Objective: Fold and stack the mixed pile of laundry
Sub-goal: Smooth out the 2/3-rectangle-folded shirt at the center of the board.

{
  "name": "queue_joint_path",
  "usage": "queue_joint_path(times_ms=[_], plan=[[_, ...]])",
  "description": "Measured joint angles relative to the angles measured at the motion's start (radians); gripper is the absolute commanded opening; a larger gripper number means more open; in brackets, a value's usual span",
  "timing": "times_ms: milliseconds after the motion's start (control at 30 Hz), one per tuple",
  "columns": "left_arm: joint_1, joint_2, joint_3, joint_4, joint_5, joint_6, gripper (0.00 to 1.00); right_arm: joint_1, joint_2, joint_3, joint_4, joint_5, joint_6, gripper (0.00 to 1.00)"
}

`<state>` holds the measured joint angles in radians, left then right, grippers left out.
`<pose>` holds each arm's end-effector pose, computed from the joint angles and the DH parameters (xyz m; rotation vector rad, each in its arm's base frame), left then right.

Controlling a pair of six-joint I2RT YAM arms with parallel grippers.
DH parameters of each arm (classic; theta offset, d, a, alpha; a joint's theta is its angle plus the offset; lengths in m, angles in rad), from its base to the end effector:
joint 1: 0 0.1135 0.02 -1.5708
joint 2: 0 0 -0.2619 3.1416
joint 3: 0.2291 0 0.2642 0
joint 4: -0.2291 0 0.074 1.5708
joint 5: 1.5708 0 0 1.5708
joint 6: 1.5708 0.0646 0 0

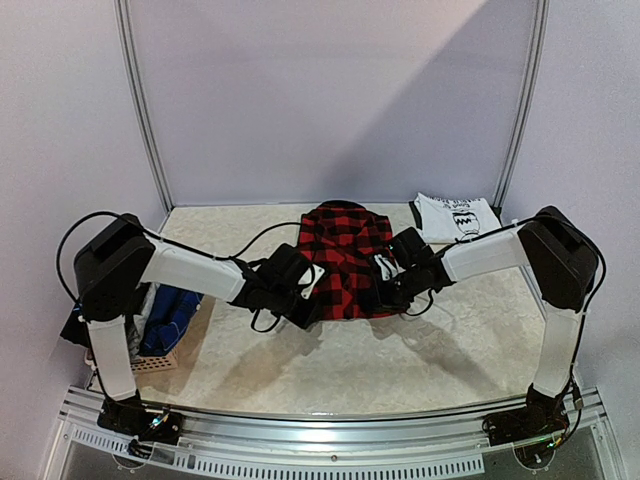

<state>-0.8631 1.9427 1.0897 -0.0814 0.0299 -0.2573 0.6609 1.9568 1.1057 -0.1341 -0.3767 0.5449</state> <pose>0.2663 -0.3143 0.0917 0.7805 2.4547 -0.4835 0.3071 0.2688 0.0905 -0.3148 2.7160 0.8952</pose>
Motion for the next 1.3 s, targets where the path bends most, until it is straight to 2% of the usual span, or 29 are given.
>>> queue_joint_path(times_ms=[233,433,733,1067,1300], plan=[[-0.012,-0.063,-0.027,-0.089,-0.067,0.015,0.24,0.005,-0.019,0.0,-0.029,0.021,0.0,0.08],[-0.058,-0.129,-0.029,-0.126,-0.17,0.058,0.31,0.007,-0.064,0.0,-0.084,0.042,-0.002,0.12],[-0.177,-0.22,-0.029,-0.095,-0.361,0.19,0.4,0.007,-0.172,0.0,-0.114,0.072,-0.015,0.32],[-0.274,-0.172,-0.025,-0.035,-0.551,0.389,0.53,0.006,-0.306,-0.05,-0.105,0.168,-0.027,0.39],[-0.304,-0.079,0.032,-0.037,-0.607,0.48,0.62,-0.026,-0.356,-0.141,-0.083,0.207,-0.018,0.61]])
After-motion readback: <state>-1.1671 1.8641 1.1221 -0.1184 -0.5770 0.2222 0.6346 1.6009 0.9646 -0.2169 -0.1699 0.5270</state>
